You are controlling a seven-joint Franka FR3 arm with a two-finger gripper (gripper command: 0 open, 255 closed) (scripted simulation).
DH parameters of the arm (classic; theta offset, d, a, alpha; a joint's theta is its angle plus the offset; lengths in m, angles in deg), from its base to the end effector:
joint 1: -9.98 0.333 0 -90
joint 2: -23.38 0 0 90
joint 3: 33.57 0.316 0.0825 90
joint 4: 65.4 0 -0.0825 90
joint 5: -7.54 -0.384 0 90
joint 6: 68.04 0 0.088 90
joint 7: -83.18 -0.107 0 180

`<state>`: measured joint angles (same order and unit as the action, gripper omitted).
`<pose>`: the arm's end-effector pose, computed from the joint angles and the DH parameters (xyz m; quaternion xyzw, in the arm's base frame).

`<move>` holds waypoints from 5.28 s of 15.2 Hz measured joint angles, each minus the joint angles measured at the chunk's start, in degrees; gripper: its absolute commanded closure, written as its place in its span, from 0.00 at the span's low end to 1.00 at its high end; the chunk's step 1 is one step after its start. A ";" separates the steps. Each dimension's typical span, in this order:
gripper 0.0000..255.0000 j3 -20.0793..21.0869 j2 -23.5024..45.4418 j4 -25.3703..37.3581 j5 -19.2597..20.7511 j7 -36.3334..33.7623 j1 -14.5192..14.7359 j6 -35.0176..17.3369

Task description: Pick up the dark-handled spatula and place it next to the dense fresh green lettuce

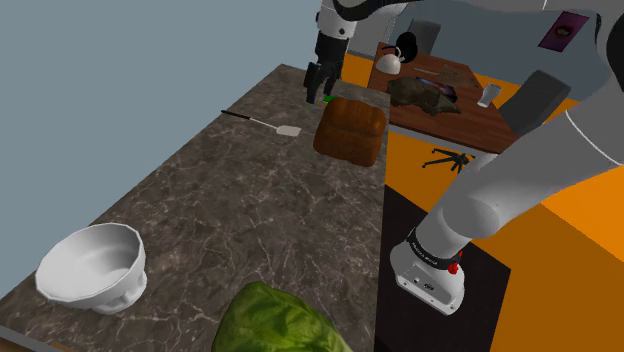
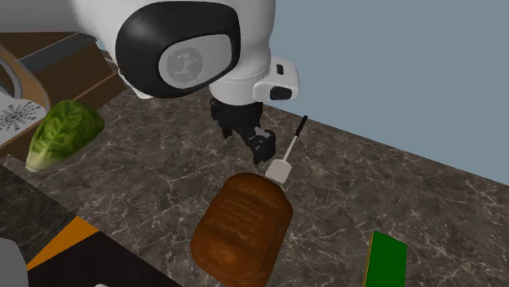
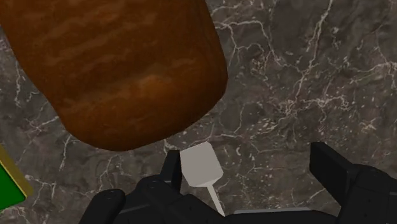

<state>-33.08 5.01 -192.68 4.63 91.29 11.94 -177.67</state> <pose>0.4575 0.0235 0.5067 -0.9962 -0.0834 -0.0074 0.0223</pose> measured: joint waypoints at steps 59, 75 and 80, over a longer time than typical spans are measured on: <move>1.00 1.28 37.96 32.27 1.98 13.83 1.72 -8.49; 1.00 1.29 35.81 41.59 2.00 13.62 1.72 2.97; 1.00 1.30 35.89 45.52 2.01 13.57 1.72 6.82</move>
<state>-31.78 40.91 -147.15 6.63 104.86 13.66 -170.85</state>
